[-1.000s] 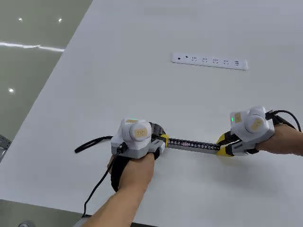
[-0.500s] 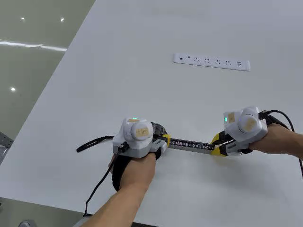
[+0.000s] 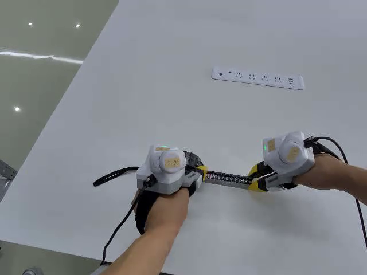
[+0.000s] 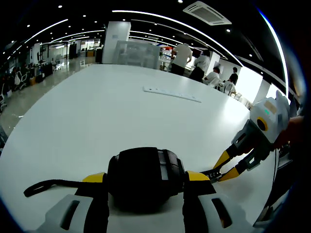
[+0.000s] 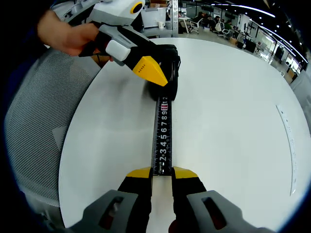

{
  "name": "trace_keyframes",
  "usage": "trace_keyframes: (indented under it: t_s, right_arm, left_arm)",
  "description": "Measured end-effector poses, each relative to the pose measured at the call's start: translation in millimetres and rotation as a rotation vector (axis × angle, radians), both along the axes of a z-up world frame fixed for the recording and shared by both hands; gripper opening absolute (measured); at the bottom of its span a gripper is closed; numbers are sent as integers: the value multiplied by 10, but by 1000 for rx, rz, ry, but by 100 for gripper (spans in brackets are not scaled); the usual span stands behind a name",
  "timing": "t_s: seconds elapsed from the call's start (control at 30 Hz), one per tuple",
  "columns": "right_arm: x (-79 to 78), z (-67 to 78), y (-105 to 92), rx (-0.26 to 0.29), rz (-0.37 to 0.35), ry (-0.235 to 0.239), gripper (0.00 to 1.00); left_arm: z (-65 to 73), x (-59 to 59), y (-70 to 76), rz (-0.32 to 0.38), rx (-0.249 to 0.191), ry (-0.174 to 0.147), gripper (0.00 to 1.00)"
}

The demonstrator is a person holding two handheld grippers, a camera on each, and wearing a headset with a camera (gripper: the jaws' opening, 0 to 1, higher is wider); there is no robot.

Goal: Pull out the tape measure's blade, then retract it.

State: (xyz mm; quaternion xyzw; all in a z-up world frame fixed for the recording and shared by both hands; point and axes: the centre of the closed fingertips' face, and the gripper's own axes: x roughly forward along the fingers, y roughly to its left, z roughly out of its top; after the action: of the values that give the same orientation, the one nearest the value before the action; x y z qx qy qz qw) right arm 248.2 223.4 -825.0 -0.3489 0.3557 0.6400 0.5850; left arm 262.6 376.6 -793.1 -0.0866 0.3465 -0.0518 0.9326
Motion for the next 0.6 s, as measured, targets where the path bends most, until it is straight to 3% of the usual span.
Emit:
trace_keyframes:
  t_s: [0.6]
  right_arm:
    - [-26,-10,376,40,9,5,12]
  left_arm:
    - [-2,-6,1,-6,-9,4,58]
